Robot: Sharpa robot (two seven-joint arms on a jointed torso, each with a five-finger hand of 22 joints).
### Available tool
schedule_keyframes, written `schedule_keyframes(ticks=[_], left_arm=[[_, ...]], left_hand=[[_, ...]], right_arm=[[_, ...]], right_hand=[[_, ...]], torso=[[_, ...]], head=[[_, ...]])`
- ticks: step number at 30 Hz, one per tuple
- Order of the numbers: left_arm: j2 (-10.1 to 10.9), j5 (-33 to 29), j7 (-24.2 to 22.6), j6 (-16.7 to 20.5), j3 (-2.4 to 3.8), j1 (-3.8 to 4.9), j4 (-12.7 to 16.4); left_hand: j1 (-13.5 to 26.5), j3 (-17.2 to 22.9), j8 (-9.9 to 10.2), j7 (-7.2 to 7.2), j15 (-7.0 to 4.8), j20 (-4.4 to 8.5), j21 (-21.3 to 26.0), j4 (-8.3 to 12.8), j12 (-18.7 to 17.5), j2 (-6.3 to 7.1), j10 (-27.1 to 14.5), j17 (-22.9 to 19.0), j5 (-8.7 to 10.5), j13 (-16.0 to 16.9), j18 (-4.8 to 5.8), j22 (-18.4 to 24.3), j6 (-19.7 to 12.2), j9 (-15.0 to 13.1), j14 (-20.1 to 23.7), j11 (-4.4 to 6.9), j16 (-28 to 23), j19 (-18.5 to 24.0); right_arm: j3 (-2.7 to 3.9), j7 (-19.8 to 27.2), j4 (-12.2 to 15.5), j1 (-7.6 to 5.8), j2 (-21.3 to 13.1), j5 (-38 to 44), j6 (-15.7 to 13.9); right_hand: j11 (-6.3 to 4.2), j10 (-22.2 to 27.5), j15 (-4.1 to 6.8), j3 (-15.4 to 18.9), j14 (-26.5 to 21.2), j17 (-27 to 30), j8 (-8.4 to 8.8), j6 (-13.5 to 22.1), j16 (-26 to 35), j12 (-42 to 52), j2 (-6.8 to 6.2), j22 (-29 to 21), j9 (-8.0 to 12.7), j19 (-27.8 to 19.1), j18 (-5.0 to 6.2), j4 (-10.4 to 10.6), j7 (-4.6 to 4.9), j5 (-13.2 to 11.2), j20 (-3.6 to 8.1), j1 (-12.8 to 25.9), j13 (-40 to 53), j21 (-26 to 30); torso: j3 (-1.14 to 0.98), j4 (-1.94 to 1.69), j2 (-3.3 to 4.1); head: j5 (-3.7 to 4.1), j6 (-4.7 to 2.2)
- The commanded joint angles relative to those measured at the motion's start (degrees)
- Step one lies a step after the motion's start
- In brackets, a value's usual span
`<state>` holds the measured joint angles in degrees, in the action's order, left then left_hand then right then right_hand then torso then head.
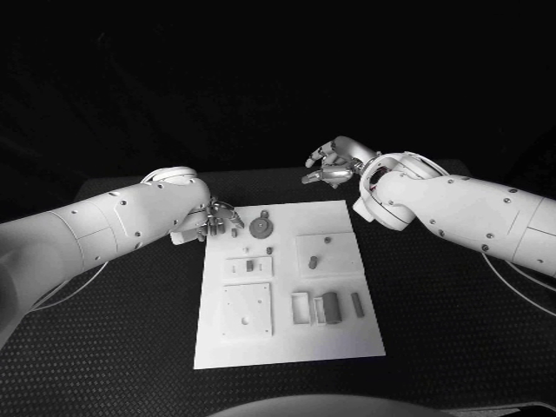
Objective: Assemble the parts on the task board
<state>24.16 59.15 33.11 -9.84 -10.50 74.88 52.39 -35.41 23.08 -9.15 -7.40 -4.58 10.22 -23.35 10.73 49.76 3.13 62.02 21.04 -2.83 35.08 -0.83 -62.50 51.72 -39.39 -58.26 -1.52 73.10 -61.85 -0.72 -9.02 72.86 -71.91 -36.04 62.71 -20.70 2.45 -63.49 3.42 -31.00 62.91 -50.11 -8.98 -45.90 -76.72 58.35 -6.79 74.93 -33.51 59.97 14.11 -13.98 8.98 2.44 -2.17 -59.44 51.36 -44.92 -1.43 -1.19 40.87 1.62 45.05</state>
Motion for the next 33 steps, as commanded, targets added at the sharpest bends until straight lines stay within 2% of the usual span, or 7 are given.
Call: schedule_keyframes(ticks=[1,18,25,26,27,33], left_arm=[[-0.28,0.12,-1.17,-0.89,-0.01,-0.21,0.15],[-0.96,-0.49,-1.94,-1.0,0.0,-0.45,-0.4],[-1.22,-0.49,-2.41,-1.28,0.0,-0.5,-0.62],[-1.26,-0.49,-2.48,-1.3,0.0,-0.51,-0.64],[-1.27,-0.56,-2.54,-1.3,0.0,-0.51,-0.66],[-1.43,-0.63,-2.57,-1.52,0.0,-0.51,-0.9]], left_hand=[[-0.12,0.03,-0.47,-0.15,-0.21,-0.04,0.03,0.47,0.44,-0.66,-0.07,-0.1,-0.01,0.04,-0.21,-0.1,0.67,0.2,0.08,0.42,0.24,-0.28],[-2.79,-0.3,-1.56,0.18,-0.52,0.23,-0.28,4.9,0.87,-3.74,0.36,-0.88,-0.03,-0.17,-0.03,-0.68,1.7,1.4,-0.3,0.74,0.92,-0.74],[-4.98,0.17,-2.19,0.43,-0.72,0.37,-0.52,5.89,1.16,-4.83,0.74,-1.05,-0.03,-0.17,0.0,-0.91,2.43,1.62,-0.64,0.99,1.3,-1.14],[-5.67,0.53,-2.33,0.5,-0.78,0.4,-0.58,5.68,1.2,-4.57,0.81,-1.12,0.01,-0.19,0.02,-0.96,2.57,1.7,-0.7,1.05,1.37,-1.25],[-6.35,1.68,-2.5,0.43,-0.82,0.37,-0.62,4.8,1.2,-3.71,0.9,-1.26,-0.05,-0.27,0.14,-0.98,2.69,1.87,-0.77,1.15,1.43,-1.48],[-6.46,2.98,-2.7,0.48,-0.76,0.46,-0.49,3.6,1.19,-2.49,0.91,-1.61,0.04,-0.41,0.23,-1.0,2.57,2.32,-0.78,1.02,1.52,-1.48]], right_arm=[[0.03,0.26,0.09,0.0,0.06,0.11,0.3],[0.03,0.15,-0.1,0.0,0.31,0.11,0.35],[0.03,0.17,-0.12,0.0,0.42,0.11,0.35],[0.03,0.18,-0.12,0.0,0.42,0.13,0.32],[0.03,0.18,-0.12,0.0,0.4,0.2,0.28],[0.03,0.15,-0.12,0.0,0.45,0.23,0.28]], right_hand=[[0.38,0.09,-0.06,-0.12,-0.14,0.09,-0.23,-0.04,-0.38,0.23,0.15,0.66,0.08,0.0,0.89,0.28,0.46,0.36,-0.22,0.56,-0.07,0.4],[0.38,0.09,-0.06,-0.22,-0.15,0.12,-0.21,0.01,-0.4,0.25,0.22,0.67,0.09,0.0,0.89,0.24,0.47,0.36,-0.19,0.43,-0.1,0.4],[0.39,0.09,-0.06,-0.23,-0.15,0.12,-0.21,0.01,-0.41,0.26,0.24,0.67,0.09,0.0,0.89,0.23,0.47,0.36,-0.19,0.41,-0.11,0.4],[0.39,0.09,-0.06,-0.23,-0.14,0.12,-0.21,0.01,-0.41,0.26,0.24,0.67,0.09,0.01,0.89,0.23,0.47,0.36,-0.19,0.41,-0.11,0.4],[0.39,0.09,-0.06,-0.23,-0.14,0.12,-0.21,0.01,-0.41,0.26,0.24,0.67,0.09,0.01,0.89,0.23,0.47,0.36,-0.19,0.41,-0.11,0.4],[0.39,0.09,-0.06,-0.26,-0.14,0.13,-0.22,0.02,-0.42,0.27,0.26,0.68,0.09,0.01,0.89,0.2,0.47,0.36,-0.18,0.35,-0.12,0.4]], torso=[[-0.03,0.01,-0.02],[-0.09,-0.02,0.0],[-0.08,0.04,0.02],[-0.08,0.04,0.02],[-0.07,0.05,0.01],[-0.07,0.05,0.0]], head=[[0.03,0.06],[0.14,0.21],[0.1,0.31],[0.12,0.34],[0.13,0.36],[0.27,0.48]])
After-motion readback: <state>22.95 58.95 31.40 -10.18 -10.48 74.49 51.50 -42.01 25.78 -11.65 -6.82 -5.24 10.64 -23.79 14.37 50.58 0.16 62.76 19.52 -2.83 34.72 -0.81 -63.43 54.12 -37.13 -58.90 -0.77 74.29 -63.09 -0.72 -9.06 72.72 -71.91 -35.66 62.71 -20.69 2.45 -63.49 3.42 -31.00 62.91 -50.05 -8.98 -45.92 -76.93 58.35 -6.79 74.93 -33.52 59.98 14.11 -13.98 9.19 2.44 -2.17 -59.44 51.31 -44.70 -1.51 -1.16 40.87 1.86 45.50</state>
